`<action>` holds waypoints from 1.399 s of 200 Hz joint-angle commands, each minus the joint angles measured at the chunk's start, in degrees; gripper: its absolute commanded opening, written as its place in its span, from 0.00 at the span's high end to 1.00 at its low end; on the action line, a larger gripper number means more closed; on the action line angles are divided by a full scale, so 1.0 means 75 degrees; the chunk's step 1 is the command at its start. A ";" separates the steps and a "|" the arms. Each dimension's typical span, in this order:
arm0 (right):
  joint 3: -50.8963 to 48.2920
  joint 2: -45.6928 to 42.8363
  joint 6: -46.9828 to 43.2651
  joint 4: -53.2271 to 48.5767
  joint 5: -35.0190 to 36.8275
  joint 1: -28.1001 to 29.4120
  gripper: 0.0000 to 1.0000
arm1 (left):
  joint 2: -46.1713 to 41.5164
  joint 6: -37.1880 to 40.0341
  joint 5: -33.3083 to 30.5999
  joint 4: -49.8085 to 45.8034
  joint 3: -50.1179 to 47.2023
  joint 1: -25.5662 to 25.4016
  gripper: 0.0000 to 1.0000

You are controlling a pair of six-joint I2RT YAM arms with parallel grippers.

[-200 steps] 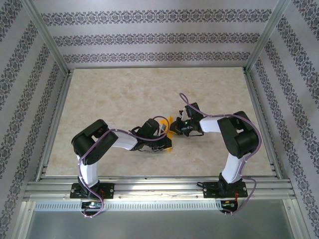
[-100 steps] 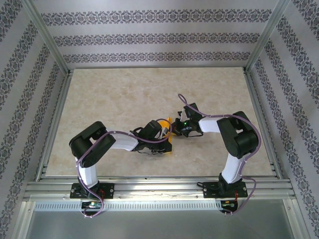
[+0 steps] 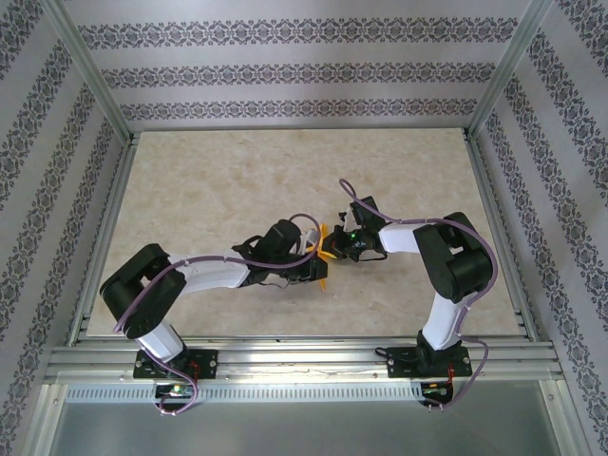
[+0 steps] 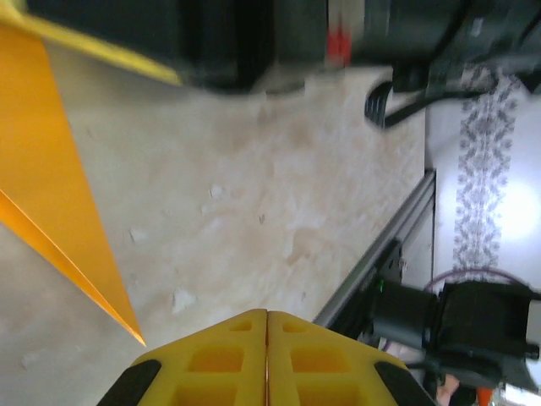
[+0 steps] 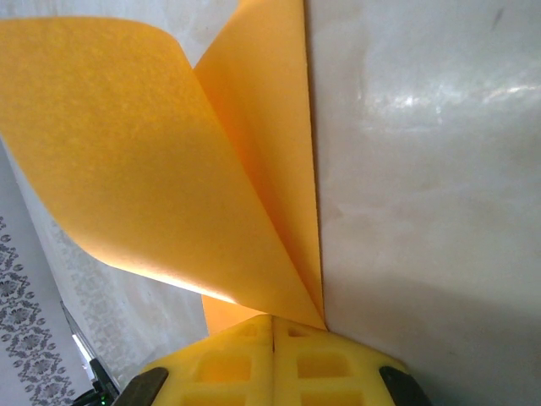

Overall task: Fold a paper plane with a square sheet of paper (pick it up from the middle)
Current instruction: Fold the wing for the fifth time at the center of the table.

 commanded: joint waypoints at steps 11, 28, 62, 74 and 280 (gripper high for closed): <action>-0.0060 0.0172 -0.0072 -0.0380 0.0525 0.0093 0.95 | 0.0461 -0.0114 -0.0583 -0.0079 0.0425 0.0242 0.95; -0.0038 0.0152 -0.0093 -0.0417 0.0476 0.0093 0.95 | 0.0679 -0.0182 -0.0668 0.0008 0.0508 0.0248 0.95; -0.0027 0.0163 -0.0083 -0.0397 0.0424 0.0093 0.95 | 0.1164 -0.0193 -0.0663 0.0256 0.0723 0.0260 0.95; -0.0038 0.0138 -0.0072 -0.0396 0.0440 0.0105 0.95 | 0.1287 -0.0056 -0.0787 0.0026 0.0875 0.0265 0.95; -0.0471 -0.2044 -0.0031 -0.0301 -0.0199 -0.0421 0.81 | 0.2001 0.1450 -0.0530 -0.0878 0.0070 0.0435 1.00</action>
